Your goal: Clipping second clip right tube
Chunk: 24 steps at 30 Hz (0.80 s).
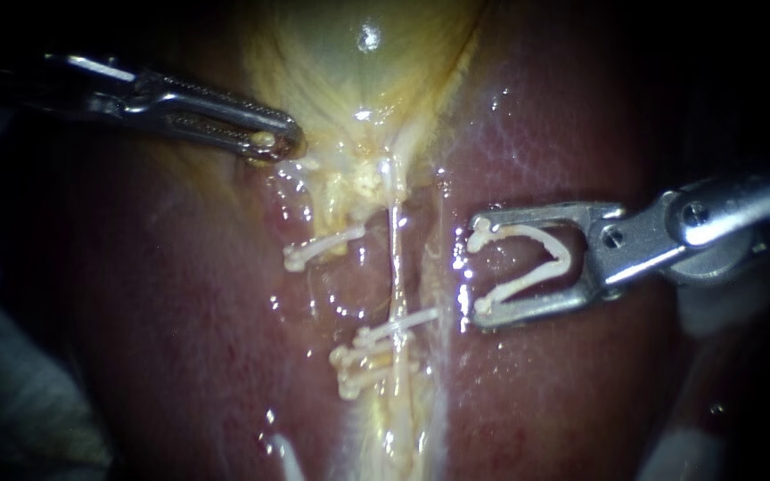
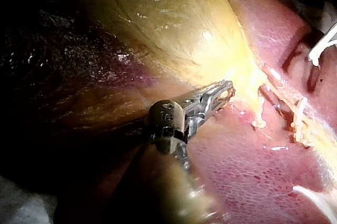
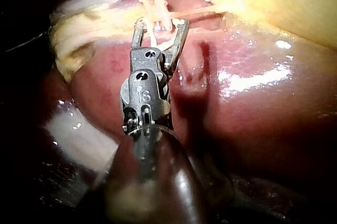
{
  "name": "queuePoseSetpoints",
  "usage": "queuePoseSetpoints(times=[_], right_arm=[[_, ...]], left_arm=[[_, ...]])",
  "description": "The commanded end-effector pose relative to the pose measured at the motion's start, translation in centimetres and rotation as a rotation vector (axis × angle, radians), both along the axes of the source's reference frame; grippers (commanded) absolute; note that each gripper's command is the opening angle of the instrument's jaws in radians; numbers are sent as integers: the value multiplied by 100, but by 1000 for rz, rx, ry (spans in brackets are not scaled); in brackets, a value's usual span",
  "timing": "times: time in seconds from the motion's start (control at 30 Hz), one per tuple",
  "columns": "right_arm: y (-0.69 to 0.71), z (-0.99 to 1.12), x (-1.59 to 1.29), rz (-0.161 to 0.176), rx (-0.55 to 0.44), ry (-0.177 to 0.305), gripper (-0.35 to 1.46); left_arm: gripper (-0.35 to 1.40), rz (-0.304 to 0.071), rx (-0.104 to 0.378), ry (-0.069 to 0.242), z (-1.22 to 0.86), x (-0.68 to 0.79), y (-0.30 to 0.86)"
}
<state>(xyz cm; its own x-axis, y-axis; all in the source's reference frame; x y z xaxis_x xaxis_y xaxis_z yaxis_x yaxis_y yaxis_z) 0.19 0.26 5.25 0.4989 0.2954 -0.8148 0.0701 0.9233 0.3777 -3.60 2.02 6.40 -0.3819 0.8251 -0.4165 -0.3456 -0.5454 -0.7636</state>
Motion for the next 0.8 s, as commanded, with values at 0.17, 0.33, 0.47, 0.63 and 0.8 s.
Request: queuePoseSetpoints(times=[0.17, 0.33, 0.47, 0.63, 0.8], right_arm=[[0, 0, 0, 0, 0, 0, 50], [0, 0, -1, 0, 0, 0, 50], [0, 0, -1, 0, 0, 0, 50], [0, 0, -1, 0, 0, 0, 50], [0, 0, -1, 0, 0, 0, 49]], left_arm=[[-35, 0, 12, -3, -15, 6, 1], [-35, -29, 12, 3, -53, 25, 16], [-35, -70, 11, -3, -84, 47, 32], [-35, -95, 16, -10, -99, 63, 40], [-35, -104, 19, -5, -100, 62, 37]])
